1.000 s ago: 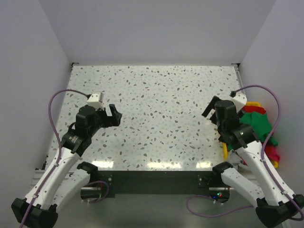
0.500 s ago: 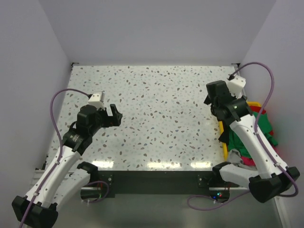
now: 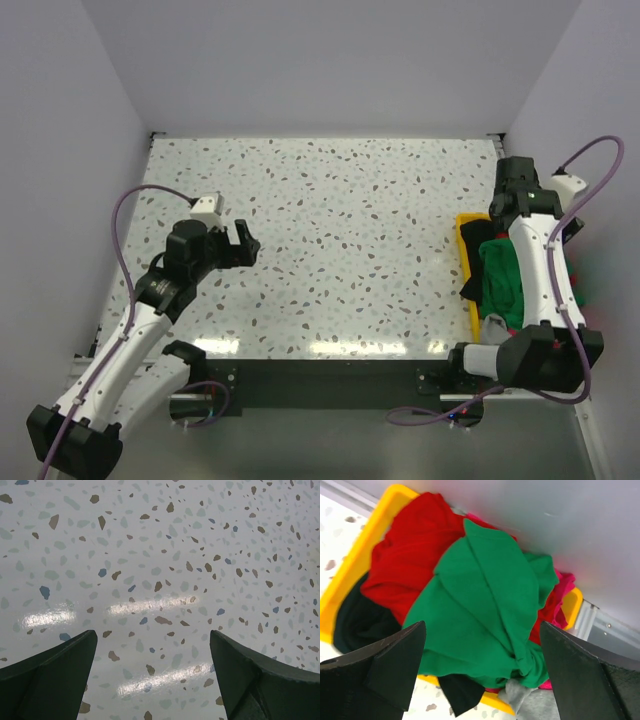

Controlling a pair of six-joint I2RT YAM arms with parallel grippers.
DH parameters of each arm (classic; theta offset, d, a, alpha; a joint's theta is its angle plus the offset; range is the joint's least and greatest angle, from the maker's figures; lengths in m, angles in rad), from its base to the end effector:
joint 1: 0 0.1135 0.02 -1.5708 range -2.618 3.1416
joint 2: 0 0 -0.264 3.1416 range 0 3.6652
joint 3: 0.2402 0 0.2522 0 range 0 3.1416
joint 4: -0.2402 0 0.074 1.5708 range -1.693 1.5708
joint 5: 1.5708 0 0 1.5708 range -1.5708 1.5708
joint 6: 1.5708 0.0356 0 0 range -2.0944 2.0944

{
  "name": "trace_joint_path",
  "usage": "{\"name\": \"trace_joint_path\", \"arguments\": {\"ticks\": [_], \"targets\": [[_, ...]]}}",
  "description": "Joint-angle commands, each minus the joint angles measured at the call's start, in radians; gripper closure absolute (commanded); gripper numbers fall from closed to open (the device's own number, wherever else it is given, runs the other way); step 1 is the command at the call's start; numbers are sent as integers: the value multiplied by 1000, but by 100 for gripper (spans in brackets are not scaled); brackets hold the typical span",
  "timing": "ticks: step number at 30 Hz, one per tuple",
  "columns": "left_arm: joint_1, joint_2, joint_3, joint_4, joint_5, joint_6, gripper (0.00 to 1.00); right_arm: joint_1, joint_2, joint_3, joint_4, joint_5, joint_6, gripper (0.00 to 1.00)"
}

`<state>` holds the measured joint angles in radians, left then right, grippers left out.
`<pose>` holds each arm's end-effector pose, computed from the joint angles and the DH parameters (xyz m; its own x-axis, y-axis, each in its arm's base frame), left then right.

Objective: Fold and stack the t-shirts
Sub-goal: Grab the tshirt from the pile

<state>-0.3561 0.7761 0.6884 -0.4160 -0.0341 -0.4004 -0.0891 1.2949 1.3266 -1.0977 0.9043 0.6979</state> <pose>0.1662 -0.0605 0.2839 -0.5415 -0.2142 -0.8129 0.1188 0.9378 -0.3262 0.2340 -0.0490 0.3512 -0.3893 0.4336 -0.8126 0.8925 0.3958 -0.2163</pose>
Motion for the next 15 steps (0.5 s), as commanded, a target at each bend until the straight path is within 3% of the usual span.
{"name": "trace_joint_path", "arguments": {"ticks": [1, 12, 15], "targets": [[-7, -3, 3, 17, 16, 17, 0, -61, -31, -58, 82, -48, 11, 2], [-9, 5, 3, 17, 17, 15, 0, -187, -109, -286, 243, -188, 89, 8], [-9, 3, 5, 17, 17, 15, 0, -187, -147, -322, 272, -215, 107, 26]]}}
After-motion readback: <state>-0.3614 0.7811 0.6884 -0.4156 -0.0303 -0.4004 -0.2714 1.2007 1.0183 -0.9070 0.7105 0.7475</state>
